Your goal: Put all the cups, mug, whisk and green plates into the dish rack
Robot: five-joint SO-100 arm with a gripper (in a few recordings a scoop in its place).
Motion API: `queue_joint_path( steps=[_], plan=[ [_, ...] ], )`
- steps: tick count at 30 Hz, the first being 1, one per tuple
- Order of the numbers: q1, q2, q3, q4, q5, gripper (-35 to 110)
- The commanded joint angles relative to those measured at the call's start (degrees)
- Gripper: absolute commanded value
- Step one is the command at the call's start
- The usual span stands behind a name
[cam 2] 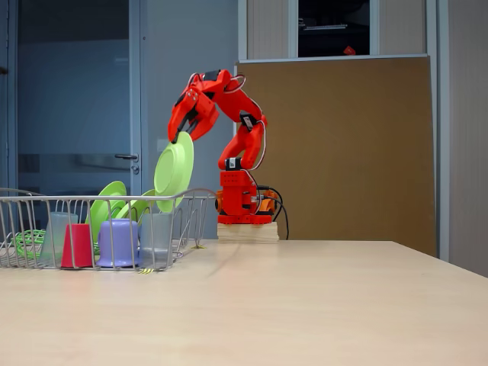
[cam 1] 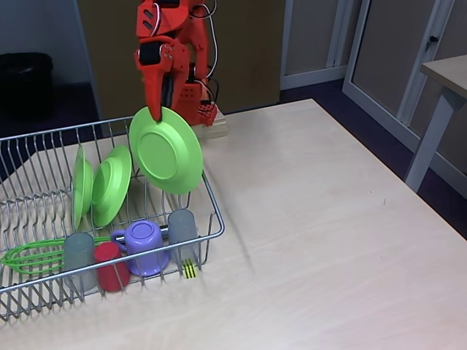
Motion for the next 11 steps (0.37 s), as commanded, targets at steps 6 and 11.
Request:
queue_joint_path(
  steps=[6,11],
  plan=[
    [3.8,4.5,6.4,-3.8,0.0,0],
    [4.9,5.4,9.5,-5.0,0.1,0]
  ],
)
